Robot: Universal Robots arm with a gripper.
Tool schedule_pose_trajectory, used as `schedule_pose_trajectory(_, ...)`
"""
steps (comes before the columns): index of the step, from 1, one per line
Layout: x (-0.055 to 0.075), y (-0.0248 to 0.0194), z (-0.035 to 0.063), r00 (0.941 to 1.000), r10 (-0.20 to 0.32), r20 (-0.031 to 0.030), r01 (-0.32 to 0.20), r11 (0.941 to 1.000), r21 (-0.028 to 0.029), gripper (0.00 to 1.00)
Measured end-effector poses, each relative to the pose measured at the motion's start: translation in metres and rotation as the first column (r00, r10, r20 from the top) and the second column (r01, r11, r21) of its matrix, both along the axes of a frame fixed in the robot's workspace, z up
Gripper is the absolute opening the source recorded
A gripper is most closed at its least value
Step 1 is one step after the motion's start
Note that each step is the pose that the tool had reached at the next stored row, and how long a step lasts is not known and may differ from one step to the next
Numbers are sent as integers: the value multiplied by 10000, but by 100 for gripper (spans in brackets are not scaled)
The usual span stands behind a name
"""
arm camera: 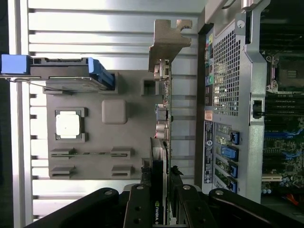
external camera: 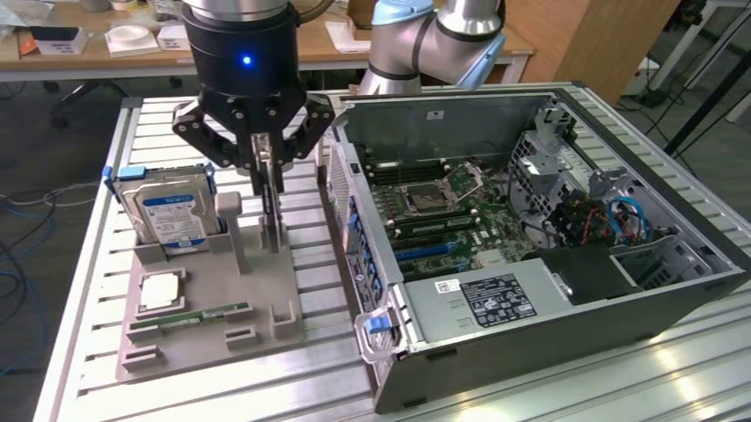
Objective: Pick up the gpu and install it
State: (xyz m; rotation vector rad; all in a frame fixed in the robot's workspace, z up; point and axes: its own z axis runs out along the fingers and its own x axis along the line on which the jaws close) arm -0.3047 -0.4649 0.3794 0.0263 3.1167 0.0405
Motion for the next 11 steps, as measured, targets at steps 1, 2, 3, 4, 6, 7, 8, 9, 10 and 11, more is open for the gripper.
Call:
schedule_pose_trajectory(1,3,0,1,10000,0,-1,0,10000,-1,26)
schedule_pose_trajectory(2,5,0,1,10000,1,-1,-1,10000,-1,26)
schedule_pose_trajectory(3,6,0,1,10000,1,-1,-1,10000,-1,26)
schedule_pose_trajectory(4,7,0,0,10000,1,-1,-1,10000,-1,26)
schedule_pose_trajectory(6,9,0,0,10000,0,-1,0,10000,0,26)
schedule_pose_trajectory(7,11,0,0,10000,1,-1,-1,10000,0,26)
schedule_pose_trajectory(8,12,0,1,10000,1,-1,-1,10000,-1,26)
schedule_pose_trajectory(9,15,0,0,10000,1,-1,-1,10000,0,26)
schedule_pose_trajectory(10,18,0,1,10000,1,-1,-1,10000,-1,26)
schedule_pose_trajectory(11,20,0,1,10000,1,-1,-1,10000,-1,26)
